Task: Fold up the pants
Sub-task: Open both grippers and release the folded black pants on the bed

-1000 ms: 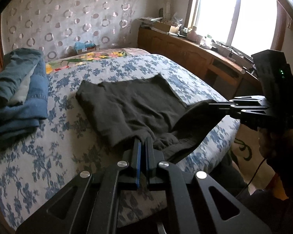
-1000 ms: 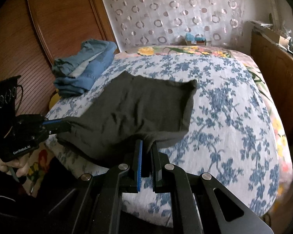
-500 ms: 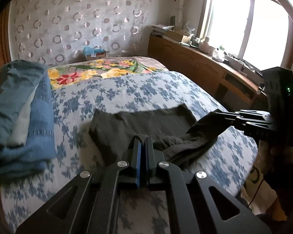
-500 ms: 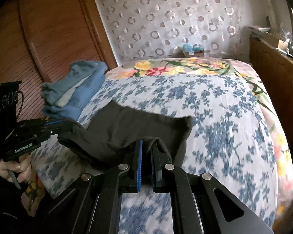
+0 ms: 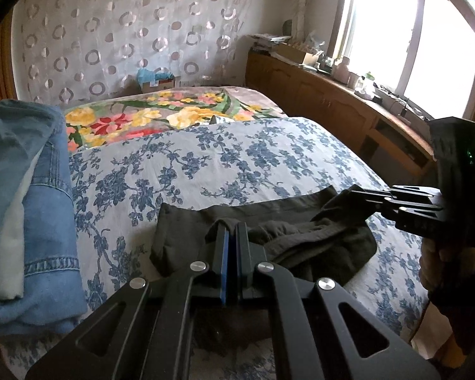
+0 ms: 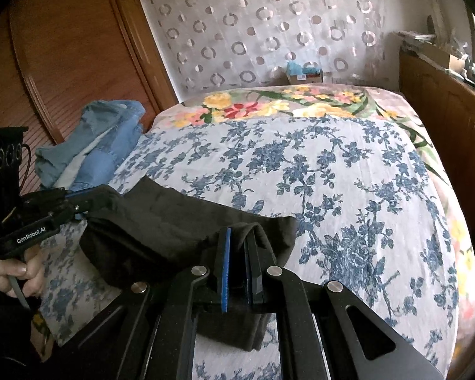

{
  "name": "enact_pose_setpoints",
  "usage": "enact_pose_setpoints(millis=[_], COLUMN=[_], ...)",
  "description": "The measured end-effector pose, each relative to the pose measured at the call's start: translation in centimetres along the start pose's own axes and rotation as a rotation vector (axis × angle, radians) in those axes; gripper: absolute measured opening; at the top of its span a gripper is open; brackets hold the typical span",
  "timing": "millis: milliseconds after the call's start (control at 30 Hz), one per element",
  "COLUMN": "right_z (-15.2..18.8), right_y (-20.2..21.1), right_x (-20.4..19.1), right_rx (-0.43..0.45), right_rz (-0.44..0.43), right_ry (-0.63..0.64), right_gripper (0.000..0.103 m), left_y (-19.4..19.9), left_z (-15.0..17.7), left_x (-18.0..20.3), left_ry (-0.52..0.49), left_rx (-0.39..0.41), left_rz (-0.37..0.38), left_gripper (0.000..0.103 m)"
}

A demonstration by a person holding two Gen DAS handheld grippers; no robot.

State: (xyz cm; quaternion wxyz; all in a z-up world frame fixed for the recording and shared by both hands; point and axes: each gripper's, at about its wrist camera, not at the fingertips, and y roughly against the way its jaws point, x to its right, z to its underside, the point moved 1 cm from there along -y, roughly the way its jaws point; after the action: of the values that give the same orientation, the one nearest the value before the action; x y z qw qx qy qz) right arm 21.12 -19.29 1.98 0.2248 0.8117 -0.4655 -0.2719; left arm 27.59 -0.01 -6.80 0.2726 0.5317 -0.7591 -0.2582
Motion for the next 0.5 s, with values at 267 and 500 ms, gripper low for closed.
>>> enact_pose_setpoints(millis=[267,500], right_z=[-0.5,-0.6], right_y=[-0.9,0.5], right_x=[0.5,0.7], right_rx=[-0.015,0.018], right_rz=[0.005,0.035], right_ry=[0.001,0.009], right_gripper=[0.012,0.027], left_y=[-0.4,0.6], left_z=[0.3,0.4], left_x=[-0.7,-1.1], left_ry=[0.013,0.017], left_rx=[-0.017,0.013], left_rz=[-0.004,-0.011], left_gripper=[0.013,0.051])
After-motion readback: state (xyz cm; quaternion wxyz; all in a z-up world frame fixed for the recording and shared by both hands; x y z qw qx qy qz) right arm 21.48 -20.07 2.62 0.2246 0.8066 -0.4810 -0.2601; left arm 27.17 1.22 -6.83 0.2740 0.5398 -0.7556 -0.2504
